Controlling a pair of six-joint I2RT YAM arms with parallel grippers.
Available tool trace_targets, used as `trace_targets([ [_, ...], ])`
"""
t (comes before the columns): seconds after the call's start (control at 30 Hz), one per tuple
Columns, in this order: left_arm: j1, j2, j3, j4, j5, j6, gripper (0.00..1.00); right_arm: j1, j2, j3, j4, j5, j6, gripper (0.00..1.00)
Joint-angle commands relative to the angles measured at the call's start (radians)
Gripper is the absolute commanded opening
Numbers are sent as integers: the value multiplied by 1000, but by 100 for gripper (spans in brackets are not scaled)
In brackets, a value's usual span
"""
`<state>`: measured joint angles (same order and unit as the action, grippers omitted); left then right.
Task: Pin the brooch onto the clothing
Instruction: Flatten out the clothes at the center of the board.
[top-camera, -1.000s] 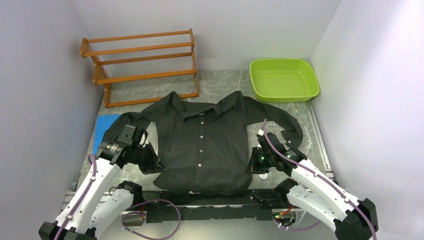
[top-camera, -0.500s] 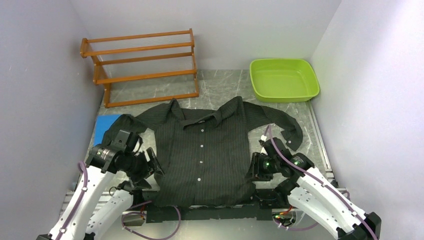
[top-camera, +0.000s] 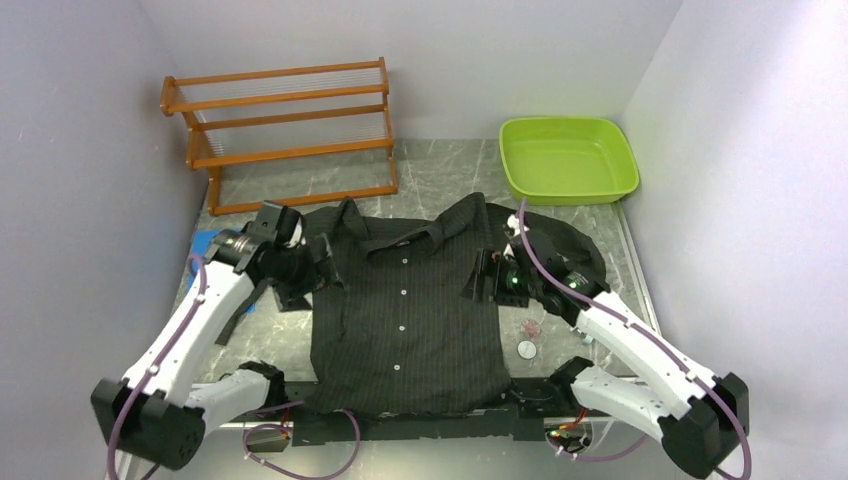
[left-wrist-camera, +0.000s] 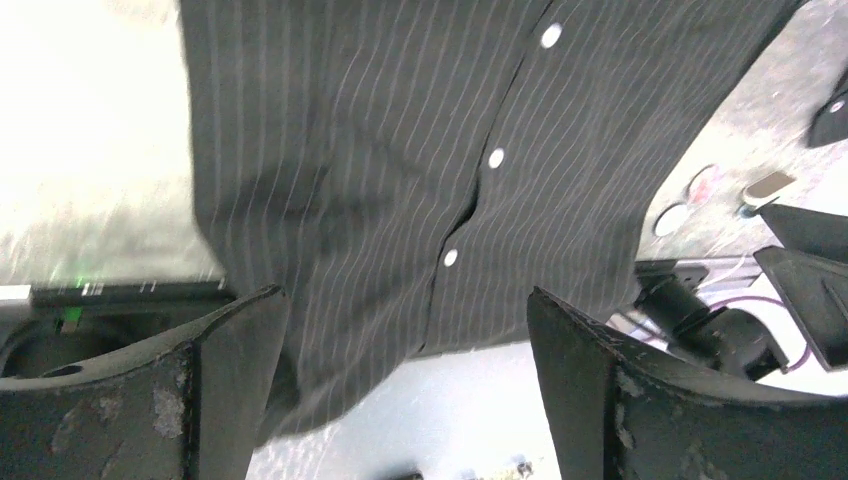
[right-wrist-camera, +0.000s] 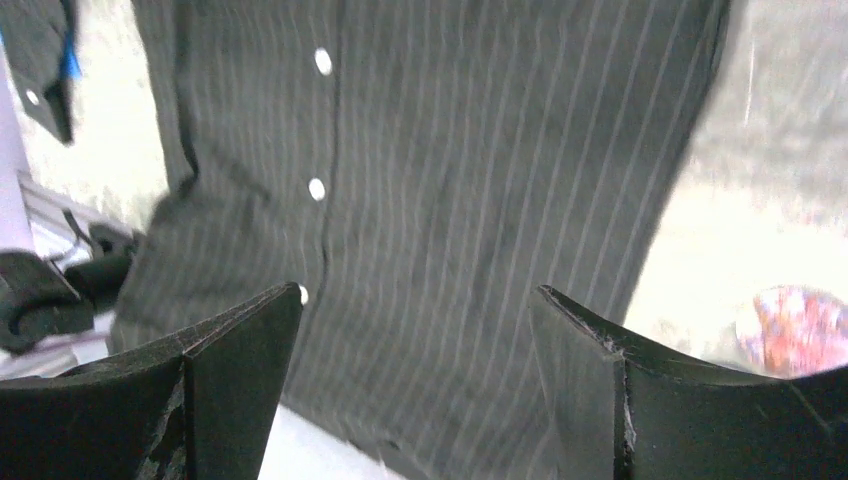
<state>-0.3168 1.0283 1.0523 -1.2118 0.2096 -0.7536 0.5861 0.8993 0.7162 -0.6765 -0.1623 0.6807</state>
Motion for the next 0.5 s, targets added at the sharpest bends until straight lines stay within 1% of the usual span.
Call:
trace_targets([
  [0.0, -1, 107, -26, 360, 64, 21, 94, -1, 106, 102, 251, 98, -38, 88],
  [0.03, -1, 155, -26, 432, 77, 18, 93, -2, 136, 122, 306, 99, -39, 88],
  [0.17, 6, 320, 13, 568, 104, 8, 90, -22, 301, 180, 435, 94, -65, 85],
  [0.33, 40, 498, 42, 707, 193, -2, 82, -44, 507, 269, 502, 81, -136, 77],
  [0.47, 96, 583, 14, 852, 285, -26, 79, -49, 645, 317, 547, 69, -182, 71],
])
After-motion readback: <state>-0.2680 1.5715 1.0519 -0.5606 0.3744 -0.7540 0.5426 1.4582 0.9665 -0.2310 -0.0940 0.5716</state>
